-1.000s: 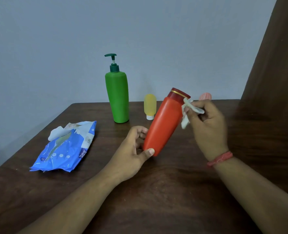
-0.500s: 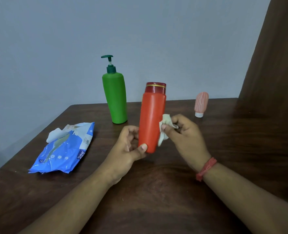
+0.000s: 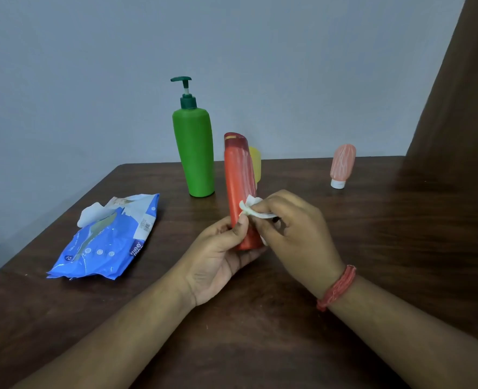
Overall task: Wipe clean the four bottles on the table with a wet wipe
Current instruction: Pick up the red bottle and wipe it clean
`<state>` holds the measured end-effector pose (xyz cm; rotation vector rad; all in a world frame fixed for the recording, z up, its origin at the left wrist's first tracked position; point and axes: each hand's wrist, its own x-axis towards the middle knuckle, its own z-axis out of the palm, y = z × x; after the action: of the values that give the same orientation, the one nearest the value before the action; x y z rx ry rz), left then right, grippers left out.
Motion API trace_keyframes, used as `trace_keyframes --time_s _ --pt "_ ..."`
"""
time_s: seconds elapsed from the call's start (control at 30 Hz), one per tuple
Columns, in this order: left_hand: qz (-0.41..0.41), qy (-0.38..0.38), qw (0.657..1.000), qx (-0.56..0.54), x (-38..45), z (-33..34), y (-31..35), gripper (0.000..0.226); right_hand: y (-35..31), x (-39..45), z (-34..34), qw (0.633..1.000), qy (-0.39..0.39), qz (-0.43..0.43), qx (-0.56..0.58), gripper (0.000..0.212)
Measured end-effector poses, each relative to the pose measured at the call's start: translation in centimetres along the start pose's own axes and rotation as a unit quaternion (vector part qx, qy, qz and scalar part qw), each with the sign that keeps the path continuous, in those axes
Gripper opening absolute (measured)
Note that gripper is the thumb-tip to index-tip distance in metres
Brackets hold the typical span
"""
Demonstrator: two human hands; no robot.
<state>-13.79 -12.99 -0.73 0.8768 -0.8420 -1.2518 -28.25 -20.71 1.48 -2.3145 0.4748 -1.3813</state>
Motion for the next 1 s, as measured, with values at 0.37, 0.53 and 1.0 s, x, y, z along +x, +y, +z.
trace_keyframes --time_s 0.37,0.53,1.0 --pt "-0.007 0.077 0.995 -0.07 0.6 0.3 0.9 0.08 -0.5 0.0 -0.6 0.985 -0.073 -0.093 -0.128 0.013" --pt "-0.009 0.067 0.993 -0.101 0.2 -0.5 0.9 0.06 -1.5 -0.2 -0.7 0.956 -0.157 -0.192 -0.159 0.025" --pt "0.038 0.127 0.99 -0.041 0.0 -0.5 1.4 0.063 -0.6 0.5 -1.6 0.966 -0.113 -0.132 -0.193 0.018"
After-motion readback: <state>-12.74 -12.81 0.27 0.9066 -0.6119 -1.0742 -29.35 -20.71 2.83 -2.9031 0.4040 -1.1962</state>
